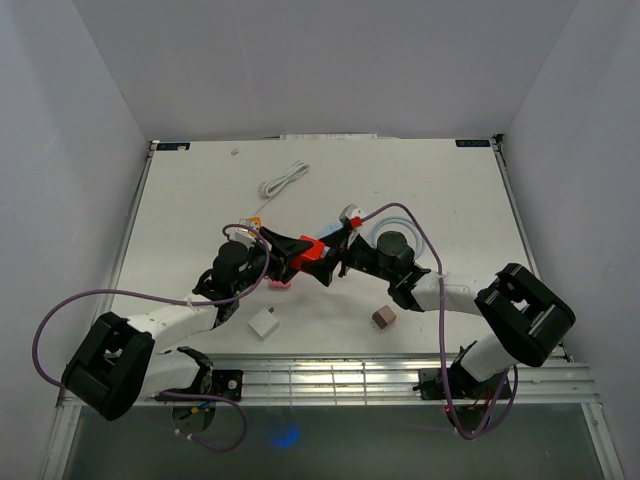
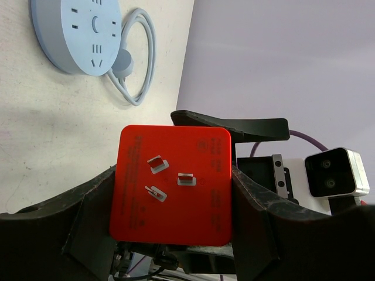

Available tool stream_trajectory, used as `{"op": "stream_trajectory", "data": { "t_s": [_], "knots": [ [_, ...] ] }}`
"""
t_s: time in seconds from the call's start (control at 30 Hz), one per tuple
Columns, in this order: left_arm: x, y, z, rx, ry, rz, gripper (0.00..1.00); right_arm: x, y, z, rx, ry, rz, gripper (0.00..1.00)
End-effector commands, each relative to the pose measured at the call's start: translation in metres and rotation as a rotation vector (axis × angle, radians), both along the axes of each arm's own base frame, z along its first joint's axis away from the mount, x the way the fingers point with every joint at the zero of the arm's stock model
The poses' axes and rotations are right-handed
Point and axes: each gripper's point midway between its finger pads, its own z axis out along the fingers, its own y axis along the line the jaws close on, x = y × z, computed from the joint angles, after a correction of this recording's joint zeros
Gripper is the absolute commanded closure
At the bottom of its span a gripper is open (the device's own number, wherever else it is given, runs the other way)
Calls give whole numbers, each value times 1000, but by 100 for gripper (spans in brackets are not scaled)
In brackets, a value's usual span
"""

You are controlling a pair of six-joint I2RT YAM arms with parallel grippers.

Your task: Insert the plug

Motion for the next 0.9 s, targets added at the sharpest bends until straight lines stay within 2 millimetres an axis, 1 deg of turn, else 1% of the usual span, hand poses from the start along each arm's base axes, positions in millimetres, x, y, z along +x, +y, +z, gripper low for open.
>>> {"op": "stream_trajectory", "data": {
  "t_s": [0.0, 0.13, 0.37, 0.53, 0.63, 0.67, 0.7, 0.73, 0.77, 0.8, 0.87],
  "knots": [
    [1, -4, 32, -59, -70, -7, 100, -2, 8, 11, 47, -26, 37, 4],
    [1, -5, 33, -63, -66, -14, 100, -3, 11, 13, 55, -25, 51, 4],
    [1, -6, 33, -64, -61, -20, 100, -5, 13, 15, 71, -25, 63, 13],
    [0, -6, 27, -57, -49, -18, 100, -5, 13, 21, 82, -35, 67, 14],
    [-1, -6, 24, -55, -38, -19, 100, -7, 16, 21, 79, -33, 82, 30],
    [-1, -5, 23, -53, -40, -18, 100, -6, 16, 22, 79, -33, 83, 37],
    [-1, -5, 23, -53, -40, -18, 100, -7, 16, 22, 80, -34, 85, 38],
    [0, -5, 23, -45, -50, -14, 88, -7, 15, 22, 79, -33, 82, 41],
    [0, -5, 23, -45, -50, -14, 79, -7, 15, 22, 79, -33, 82, 41],
    [1, -3, 24, -31, -70, -7, 70, -7, 15, 23, 79, -34, 82, 43],
    [2, 0, 25, -20, -90, 9, 54, -7, 13, 23, 73, -35, 76, 46]
  ]
}}
